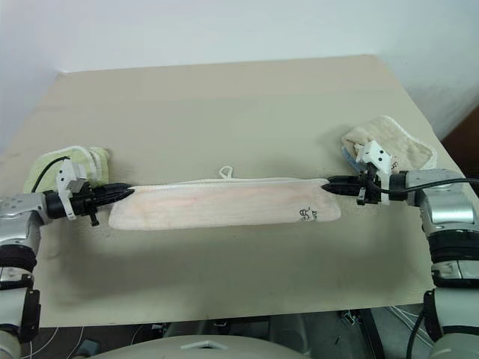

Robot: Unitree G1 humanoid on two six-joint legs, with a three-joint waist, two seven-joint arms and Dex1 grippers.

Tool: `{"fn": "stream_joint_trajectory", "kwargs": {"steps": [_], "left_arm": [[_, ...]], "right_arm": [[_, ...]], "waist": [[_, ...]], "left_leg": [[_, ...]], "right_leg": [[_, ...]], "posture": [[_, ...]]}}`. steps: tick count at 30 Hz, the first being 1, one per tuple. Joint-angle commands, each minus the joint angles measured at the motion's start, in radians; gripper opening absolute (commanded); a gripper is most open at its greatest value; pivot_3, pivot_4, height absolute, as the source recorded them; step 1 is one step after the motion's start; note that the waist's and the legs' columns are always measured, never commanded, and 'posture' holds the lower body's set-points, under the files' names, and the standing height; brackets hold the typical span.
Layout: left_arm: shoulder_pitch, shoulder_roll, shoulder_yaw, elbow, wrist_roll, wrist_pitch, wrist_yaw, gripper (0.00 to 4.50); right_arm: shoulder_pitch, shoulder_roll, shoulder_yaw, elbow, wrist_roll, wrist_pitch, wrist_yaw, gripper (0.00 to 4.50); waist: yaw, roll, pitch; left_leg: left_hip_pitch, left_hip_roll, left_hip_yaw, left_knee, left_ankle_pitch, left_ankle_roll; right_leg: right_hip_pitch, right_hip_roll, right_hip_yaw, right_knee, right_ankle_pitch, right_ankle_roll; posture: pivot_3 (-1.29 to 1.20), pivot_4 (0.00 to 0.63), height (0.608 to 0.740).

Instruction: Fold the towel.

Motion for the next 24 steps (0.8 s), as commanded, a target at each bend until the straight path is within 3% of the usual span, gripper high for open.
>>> {"fn": "stream_joint_trajectory", "kwargs": {"steps": [1, 8, 15, 24], "left_arm": [[-0.014, -0.001, 0.018, -0.004, -0.005, -0.023, 0.009, 2.05], [0.002, 0.016, 0.07, -0.043, -0.051, -0.02, 0.011, 4.45], [0.05, 0.023, 0.093, -0.105, -0.072, -0.005, 0.009, 4.5], [0.237, -0.014, 0.108, -0.372, -0.141, -0.07, -0.044, 4.5]], "right_arm": [[-0.019, -0.003, -0.024, -0.012, 0.004, 0.007, -0.001, 2.0], [0.018, -0.043, -0.13, -0.045, 0.083, 0.1, -0.01, 4.43], [0.087, -0.05, -0.238, -0.136, 0.164, 0.224, -0.054, 4.49], [0.335, -0.049, -0.409, -0.458, 0.44, 0.627, -0.113, 4.49]], "waist": [[0.0, 0.0, 0.0], [0.001, 0.0, 0.0], [-0.001, 0.0, 0.0], [0.003, 0.0, 0.0]], "left_leg": [[0.0, 0.0, 0.0, 0.0, 0.0, 0.0], [0.0, 0.0, 0.0, 0.0, 0.0, 0.0], [0.0, 0.0, 0.0, 0.0, 0.0, 0.0], [0.0, 0.001, 0.0, -0.001, 0.0, 0.0]], "right_leg": [[0.0, 0.0, 0.0, 0.0, 0.0, 0.0], [0.0, 0.0, 0.0, 0.0, 0.0, 0.0], [0.001, 0.0, 0.0, 0.0, 0.0, 0.0], [0.003, -0.001, 0.002, -0.001, 0.0, 0.0]], "posture": [[0.0, 0.15, 0.728], [0.0, 0.15, 0.728], [0.0, 0.15, 0.728], [0.0, 0.15, 0.728]]}}
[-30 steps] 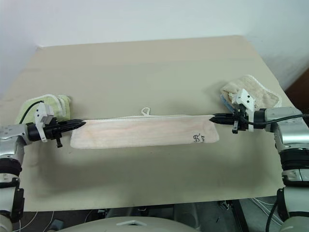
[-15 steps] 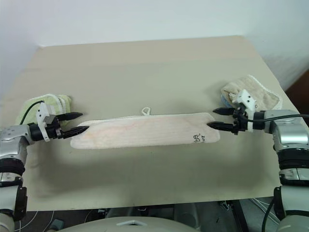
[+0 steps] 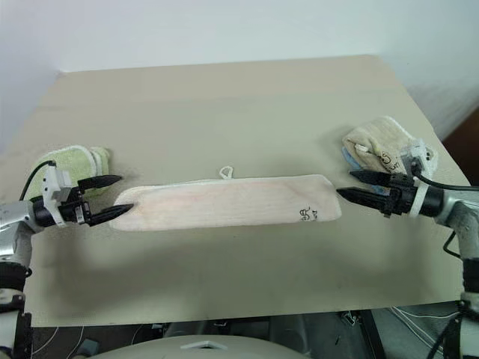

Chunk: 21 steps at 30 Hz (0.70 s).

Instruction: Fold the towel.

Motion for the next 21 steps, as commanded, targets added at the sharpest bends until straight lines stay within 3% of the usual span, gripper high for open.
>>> {"fn": "stream_joint_trajectory", "kwargs": {"steps": [1, 7, 13, 21], "left_arm": [[0.044, -0.023, 0.029, -0.087, -0.024, -0.08, 0.005, 4.5], [0.099, -0.056, 0.033, -0.164, -0.074, -0.115, -0.037, 4.5], [0.09, -0.046, 0.045, -0.097, -0.113, -0.147, -0.134, 4.5], [0.081, -0.04, 0.06, -0.031, -0.117, -0.177, -0.175, 4.5]], "right_arm": [[0.059, 0.007, -0.085, -0.124, 0.128, 0.155, -0.062, 4.49], [0.148, 0.079, -0.183, -0.209, 0.285, 0.363, -0.231, 4.49], [0.191, 0.153, -0.291, -0.258, 0.471, 0.561, -0.414, 4.49], [0.298, 0.25, -0.385, -0.369, 0.721, 0.634, -0.678, 4.49]], "waist": [[0.0, 0.0, 0.0], [0.001, -0.001, -0.001], [0.0, -0.001, -0.001], [0.001, -0.001, -0.001]], "left_leg": [[0.0, 0.0, 0.0, 0.0, 0.0, 0.0], [0.0, 0.001, 0.0, 0.001, 0.0, 0.0], [0.0, 0.001, 0.001, 0.0, 0.0, 0.001], [0.0, 0.001, 0.001, 0.0, 0.0, 0.001]], "right_leg": [[0.001, 0.0, 0.0, -0.001, 0.0, 0.0], [0.002, 0.0, 0.0, -0.003, 0.0, -0.002], [0.002, 0.0, 0.0, -0.003, -0.001, -0.003], [0.002, 0.0, 0.0, -0.005, -0.001, -0.004]], "posture": [[0.0, 0.15, 0.728], [0.0, 0.15, 0.728], [0.0, 0.15, 0.728], [0.0, 0.15, 0.728]]}}
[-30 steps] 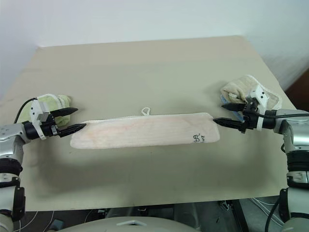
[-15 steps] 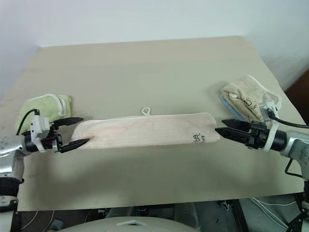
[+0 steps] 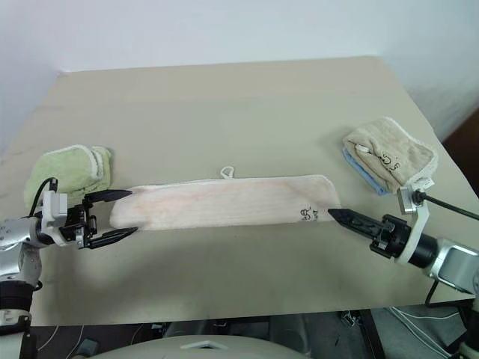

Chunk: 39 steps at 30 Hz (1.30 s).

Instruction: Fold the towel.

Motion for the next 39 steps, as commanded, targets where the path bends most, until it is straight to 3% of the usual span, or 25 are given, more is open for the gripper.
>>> {"fn": "stream_joint_trajectory", "kwargs": {"steps": [1, 9, 22, 39], "left_arm": [[-0.007, 0.021, 0.03, 0.014, -0.014, -0.028, -0.018, 4.5], [-0.012, 0.025, 0.024, 0.026, -0.022, -0.019, -0.023, 4.5], [-0.019, 0.02, 0.015, 0.035, -0.015, -0.023, -0.023, 4.5], [-0.016, 0.013, 0.022, 0.039, -0.004, -0.03, -0.012, 4.5]], "right_arm": [[0.031, 0.029, -0.043, -0.064, 0.136, -0.005, -0.124, 4.49], [0.1, 0.065, 0.015, -0.105, 0.267, -0.104, -0.37, 4.49], [0.103, 0.055, 0.11, -0.072, 0.336, -0.257, -0.577, 4.49], [0.049, 0.066, 0.183, 0.038, 0.217, -0.347, -0.579, 4.49]], "waist": [[0.0, 0.0, 0.0], [-0.002, -0.001, 0.0], [-0.001, -0.001, 0.0], [-0.002, -0.004, -0.002]], "left_leg": [[0.0, 0.0, 0.0, 0.0, 0.0, 0.0], [0.0, 0.0, 0.0, 0.0, 0.0, 0.0], [0.0, 0.0, 0.0, 0.0, 0.0, 0.001], [0.002, 0.001, 0.0, -0.001, -0.002, 0.003]], "right_leg": [[0.0, 0.0, 0.0, 0.0, 0.0, 0.0], [0.001, 0.0, 0.0, -0.002, 0.0, -0.001], [0.001, 0.0, 0.0, -0.003, -0.001, -0.001], [0.006, 0.001, -0.001, -0.015, 0.0, 0.0]], "posture": [[0.0, 0.15, 0.728], [0.0, 0.15, 0.728], [0.0, 0.15, 0.728], [0.0, 0.15, 0.728]]}}
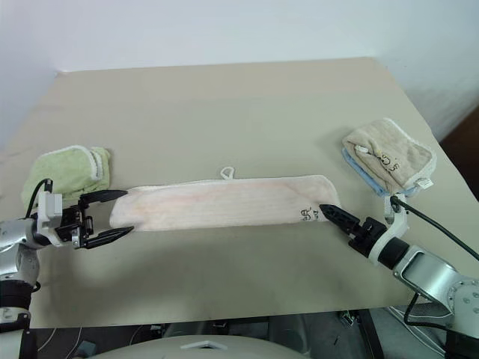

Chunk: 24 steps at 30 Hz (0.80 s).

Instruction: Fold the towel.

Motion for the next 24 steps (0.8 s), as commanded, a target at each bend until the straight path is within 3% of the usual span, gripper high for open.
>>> {"fn": "stream_joint_trajectory", "kwargs": {"steps": [1, 15, 18, 24], "left_arm": [[-0.003, 0.01, 0.017, 0.0, 0.001, -0.018, 0.005, 4.5], [-0.012, -0.004, 0.01, 0.004, 0.012, -0.034, 0.02, 4.5], [-0.012, -0.006, 0.01, 0.001, 0.013, -0.037, 0.024, 4.5], [-0.017, -0.007, 0.009, 0.001, 0.017, -0.041, 0.032, 4.5]], "right_arm": [[-0.022, 0.012, 0.008, 0.027, -0.042, -0.03, 0.002, 4.49], [-0.155, 0.08, 0.046, 0.118, -0.168, -0.075, 0.029, 4.49], [-0.162, 0.084, 0.046, 0.126, -0.192, -0.074, 0.045, 3.91], [-0.166, 0.084, 0.047, 0.126, -0.223, -0.063, 0.091, 1.84]], "waist": [[0.0, -0.001, 0.0], [-0.001, -0.004, -0.002], [0.0, -0.004, -0.002], [0.001, -0.004, -0.002]], "left_leg": [[0.0, 0.0, 0.0, 0.0, 0.0, 0.0], [0.001, 0.001, 0.001, 0.0, 0.0, 0.0], [0.001, 0.001, 0.001, 0.0, 0.0, 0.0], [0.001, 0.001, 0.001, -0.001, 0.0, 0.0]], "right_leg": [[0.0, 0.0, 0.0, 0.0, 0.0, 0.0], [0.001, 0.0, 0.0, -0.001, 0.0, -0.001], [0.001, 0.0, 0.0, -0.001, 0.0, -0.001], [0.0, 0.0, -0.001, -0.001, 0.0, 0.0]], "posture": [[0.0, 0.15, 0.728], [0.0, 0.15, 0.728], [0.0, 0.15, 0.728], [0.0, 0.15, 0.728]]}}
